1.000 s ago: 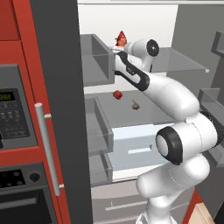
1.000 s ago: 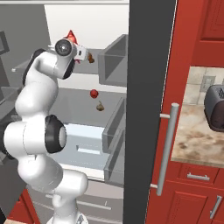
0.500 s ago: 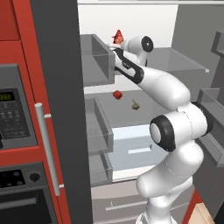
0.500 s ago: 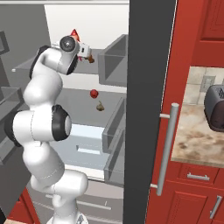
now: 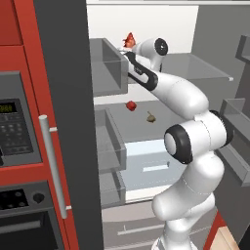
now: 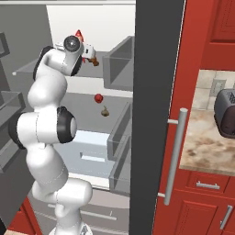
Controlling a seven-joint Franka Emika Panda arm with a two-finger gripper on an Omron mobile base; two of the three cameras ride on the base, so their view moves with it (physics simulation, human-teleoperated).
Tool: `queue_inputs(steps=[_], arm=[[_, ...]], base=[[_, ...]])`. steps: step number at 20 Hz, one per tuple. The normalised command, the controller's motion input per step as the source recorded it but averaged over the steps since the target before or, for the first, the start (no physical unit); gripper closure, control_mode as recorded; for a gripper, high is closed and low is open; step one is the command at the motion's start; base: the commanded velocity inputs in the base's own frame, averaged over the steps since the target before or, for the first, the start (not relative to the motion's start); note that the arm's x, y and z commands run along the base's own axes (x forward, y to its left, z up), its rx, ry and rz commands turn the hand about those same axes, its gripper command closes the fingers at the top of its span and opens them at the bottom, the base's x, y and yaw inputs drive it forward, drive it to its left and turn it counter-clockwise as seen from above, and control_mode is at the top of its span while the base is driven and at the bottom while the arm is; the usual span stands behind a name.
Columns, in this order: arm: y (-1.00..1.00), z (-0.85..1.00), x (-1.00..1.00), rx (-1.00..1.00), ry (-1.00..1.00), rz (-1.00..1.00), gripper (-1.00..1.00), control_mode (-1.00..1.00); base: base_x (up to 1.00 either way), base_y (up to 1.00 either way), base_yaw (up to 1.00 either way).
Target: Transport the fish and garlic to the fridge. Place the fish on the rack containing meat and place the garlic on the rack containing the vegetable, ensuring meats and vegetables are on different racks.
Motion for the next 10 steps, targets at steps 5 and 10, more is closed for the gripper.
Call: queue_inputs(steps=[5, 10], arm=[[0.07, -0.03, 0.06, 0.00, 0.00, 0.00, -1.00, -1.00], [0.13, -0.01, 0.00, 0.00, -0.04, 0.00, -1.00, -1.00]], base=[[0.00, 0.00, 0.00], [0.00, 0.00, 0.00]])
